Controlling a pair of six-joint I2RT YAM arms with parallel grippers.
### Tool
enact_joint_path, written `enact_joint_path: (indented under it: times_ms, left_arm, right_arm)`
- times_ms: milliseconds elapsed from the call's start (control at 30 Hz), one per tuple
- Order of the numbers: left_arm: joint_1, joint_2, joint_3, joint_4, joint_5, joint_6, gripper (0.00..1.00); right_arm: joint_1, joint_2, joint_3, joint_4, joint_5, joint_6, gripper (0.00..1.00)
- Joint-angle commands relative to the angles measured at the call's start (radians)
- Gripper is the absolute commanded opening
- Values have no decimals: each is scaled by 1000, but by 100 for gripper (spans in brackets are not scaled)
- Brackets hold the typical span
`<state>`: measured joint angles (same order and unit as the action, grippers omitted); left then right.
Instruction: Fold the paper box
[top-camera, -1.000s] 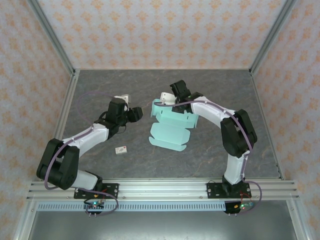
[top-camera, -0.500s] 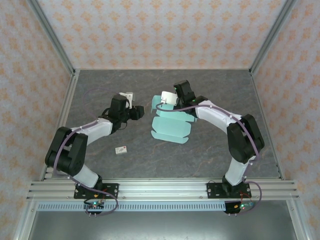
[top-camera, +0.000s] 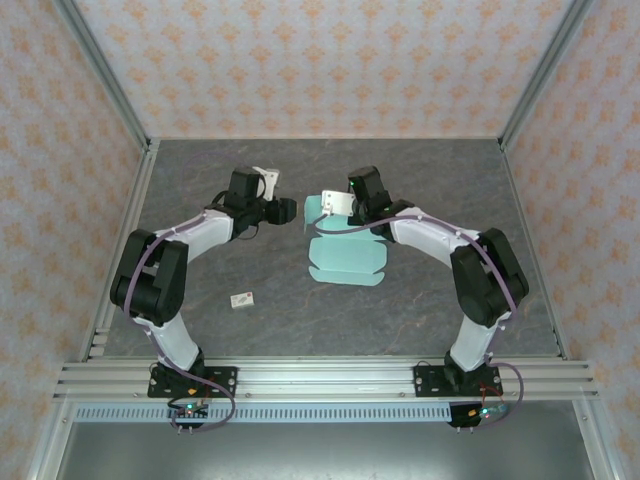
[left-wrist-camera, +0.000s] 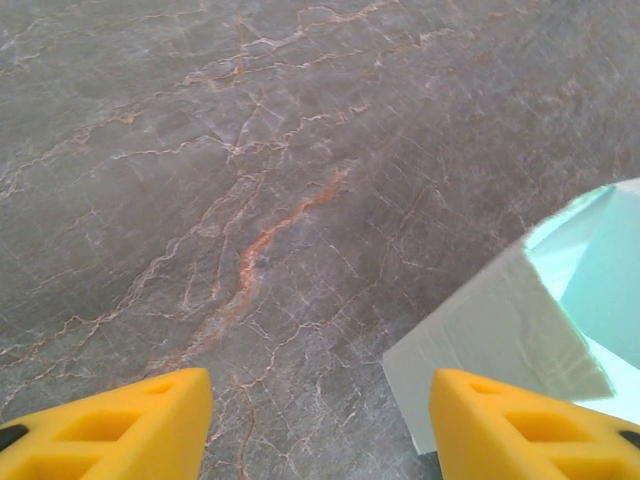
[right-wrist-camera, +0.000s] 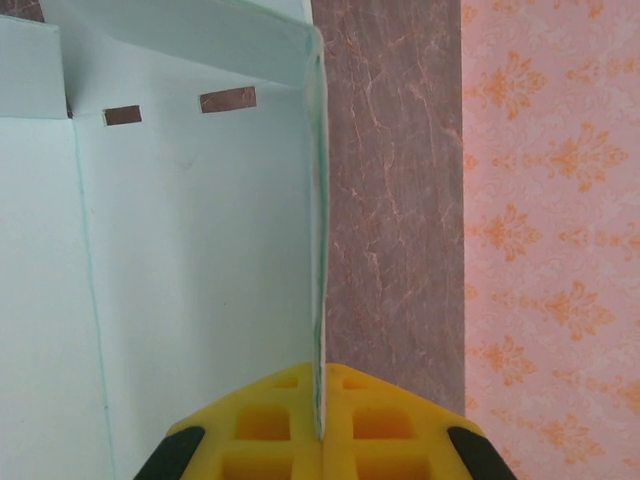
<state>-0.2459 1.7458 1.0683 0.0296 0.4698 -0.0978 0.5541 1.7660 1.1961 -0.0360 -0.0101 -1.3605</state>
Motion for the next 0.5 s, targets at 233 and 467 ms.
enact_joint_path:
  times_ms: [233, 467]
  left_arm:
    - [33, 5, 58, -111, 179, 194, 64]
    - [65, 67, 132, -185, 278, 186, 67]
  right_arm:
    - [11, -36, -22, 76, 19, -79, 0]
    - [10, -25, -11, 63, 18, -81, 0]
